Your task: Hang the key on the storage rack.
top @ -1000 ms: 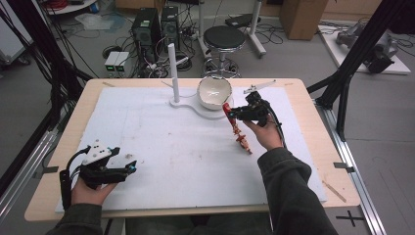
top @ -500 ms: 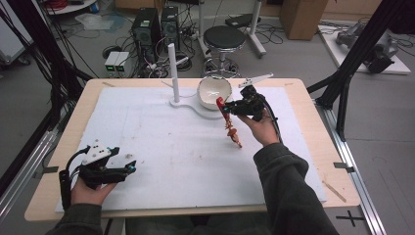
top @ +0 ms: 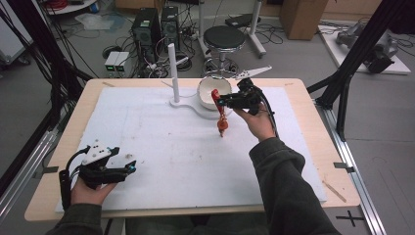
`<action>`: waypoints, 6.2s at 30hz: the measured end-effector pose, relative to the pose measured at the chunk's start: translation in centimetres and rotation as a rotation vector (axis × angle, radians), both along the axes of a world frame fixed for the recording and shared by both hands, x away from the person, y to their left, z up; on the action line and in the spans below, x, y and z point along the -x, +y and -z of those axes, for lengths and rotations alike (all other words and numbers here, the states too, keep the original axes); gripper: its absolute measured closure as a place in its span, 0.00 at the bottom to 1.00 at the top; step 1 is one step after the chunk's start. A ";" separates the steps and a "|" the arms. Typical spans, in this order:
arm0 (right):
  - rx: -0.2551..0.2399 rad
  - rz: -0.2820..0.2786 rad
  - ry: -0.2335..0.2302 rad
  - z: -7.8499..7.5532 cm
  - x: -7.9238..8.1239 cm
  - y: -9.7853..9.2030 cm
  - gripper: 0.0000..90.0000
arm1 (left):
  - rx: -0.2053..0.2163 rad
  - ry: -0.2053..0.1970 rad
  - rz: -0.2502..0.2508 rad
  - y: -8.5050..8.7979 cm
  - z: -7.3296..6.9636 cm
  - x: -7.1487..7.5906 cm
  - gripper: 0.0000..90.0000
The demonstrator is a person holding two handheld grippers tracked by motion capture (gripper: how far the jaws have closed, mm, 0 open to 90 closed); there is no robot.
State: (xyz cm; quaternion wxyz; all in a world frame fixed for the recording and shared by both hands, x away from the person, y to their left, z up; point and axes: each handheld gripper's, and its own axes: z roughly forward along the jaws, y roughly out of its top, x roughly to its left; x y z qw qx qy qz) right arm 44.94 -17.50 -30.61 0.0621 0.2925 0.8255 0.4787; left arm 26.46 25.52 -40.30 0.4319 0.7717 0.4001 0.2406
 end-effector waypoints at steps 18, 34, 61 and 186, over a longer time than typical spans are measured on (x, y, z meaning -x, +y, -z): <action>-0.014 -0.013 -0.023 -2.0 -0.3 1.7 0.84 | -0.001 -0.001 0.000 0.2 -0.1 0.0 0.26; -0.025 -0.030 -0.018 -2.7 -1.1 4.0 0.84 | 0.003 -0.009 -0.004 0.0 -0.1 0.0 0.26; -0.048 -0.091 0.008 -2.3 -3.3 10.8 0.84 | 0.004 -0.012 -0.003 0.3 -0.2 0.0 0.26; -0.094 0.077 0.108 1.2 -6.0 6.6 0.46 | -0.009 -0.015 -0.014 0.4 -0.2 0.0 0.26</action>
